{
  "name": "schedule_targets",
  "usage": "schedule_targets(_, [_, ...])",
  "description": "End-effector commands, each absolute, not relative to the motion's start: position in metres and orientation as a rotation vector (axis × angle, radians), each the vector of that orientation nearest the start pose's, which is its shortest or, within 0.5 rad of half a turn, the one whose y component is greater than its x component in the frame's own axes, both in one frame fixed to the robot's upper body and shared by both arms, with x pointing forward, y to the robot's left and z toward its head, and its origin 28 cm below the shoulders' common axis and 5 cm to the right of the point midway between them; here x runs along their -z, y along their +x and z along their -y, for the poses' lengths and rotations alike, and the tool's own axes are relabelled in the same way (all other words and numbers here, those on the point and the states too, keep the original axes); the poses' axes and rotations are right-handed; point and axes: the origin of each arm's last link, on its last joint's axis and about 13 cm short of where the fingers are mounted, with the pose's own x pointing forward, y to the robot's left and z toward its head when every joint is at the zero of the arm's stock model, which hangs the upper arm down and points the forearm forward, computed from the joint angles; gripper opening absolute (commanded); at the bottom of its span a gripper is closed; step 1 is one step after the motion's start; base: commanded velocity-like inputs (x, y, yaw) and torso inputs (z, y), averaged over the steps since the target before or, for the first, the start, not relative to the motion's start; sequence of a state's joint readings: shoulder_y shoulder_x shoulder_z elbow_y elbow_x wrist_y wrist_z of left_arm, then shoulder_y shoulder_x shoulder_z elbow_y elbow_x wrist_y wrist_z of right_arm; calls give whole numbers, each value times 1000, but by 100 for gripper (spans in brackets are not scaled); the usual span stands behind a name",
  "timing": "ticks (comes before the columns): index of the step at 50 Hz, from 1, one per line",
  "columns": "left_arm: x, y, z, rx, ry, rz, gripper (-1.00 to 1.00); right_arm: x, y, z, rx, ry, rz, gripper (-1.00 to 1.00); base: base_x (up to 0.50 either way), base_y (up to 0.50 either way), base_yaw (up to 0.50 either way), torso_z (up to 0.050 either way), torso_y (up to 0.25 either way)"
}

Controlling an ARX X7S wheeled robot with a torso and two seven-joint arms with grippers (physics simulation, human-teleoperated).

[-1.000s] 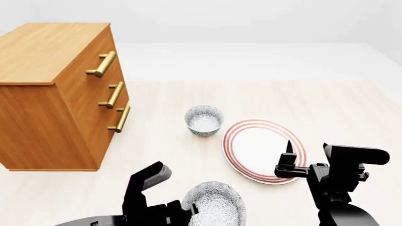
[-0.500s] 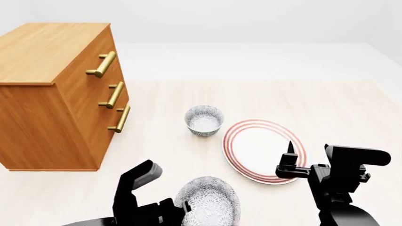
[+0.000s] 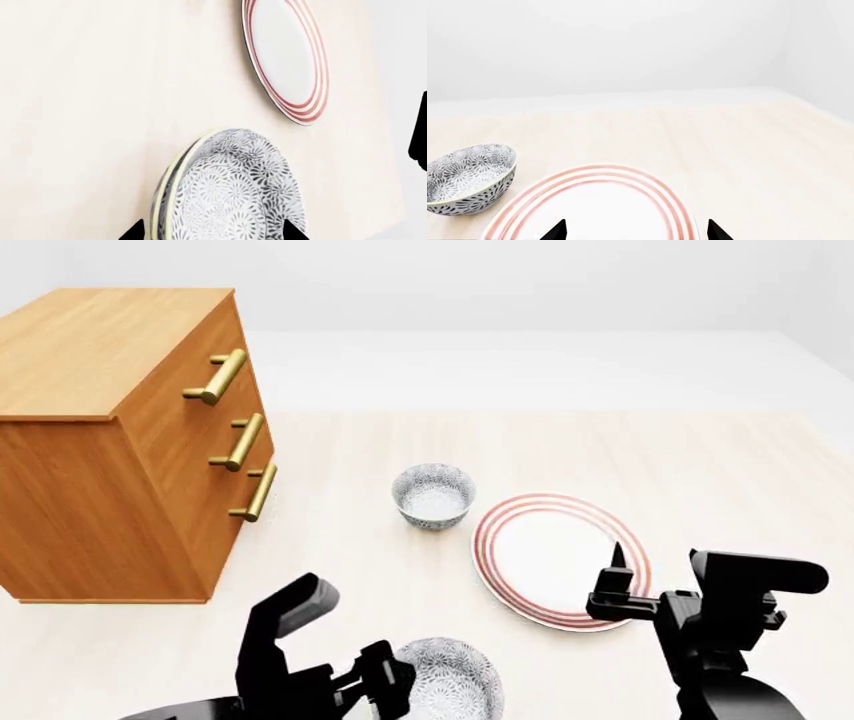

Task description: Stack the bowl in the middle on the bowl at the back.

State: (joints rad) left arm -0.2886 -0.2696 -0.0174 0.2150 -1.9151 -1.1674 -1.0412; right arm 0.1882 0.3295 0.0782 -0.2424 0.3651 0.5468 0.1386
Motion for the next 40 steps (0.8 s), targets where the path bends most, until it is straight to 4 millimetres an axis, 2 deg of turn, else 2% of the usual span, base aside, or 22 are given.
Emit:
schedule_targets(1, [-133,196,-196,358,-642,-933,100,-84,241,174,125,15,-112,100,0,0,0,0,0])
schedule_targets(7, [-141,193,-197,377,-638,-900,100,-84,240,175,126,17,-113,100,0,0,0,0,0])
schedule_targets(14, [-162,195,-204,379,-640,-754,100,-86,239,174,121,17,-106,100,0,0,0,0,0])
schedule_targets(22, [-183,199,-206,507,-536,-449,100,-97,234,167,97,0,-75,100,0,0,0,0,0])
schedule_targets(29, [-192,201,-207,591,-423,-224,100,-107,229,163,87,-23,-42,100,0,0,0,0,0])
schedule_targets(35, [-193,202,-208,514,-259,-3,100,-119,222,158,82,-45,0,100,0,0,0,0,0])
schedule_targets(40, [-199,198,-209,461,-161,188,100,-138,211,151,74,-87,73,100,0,0,0,0,0])
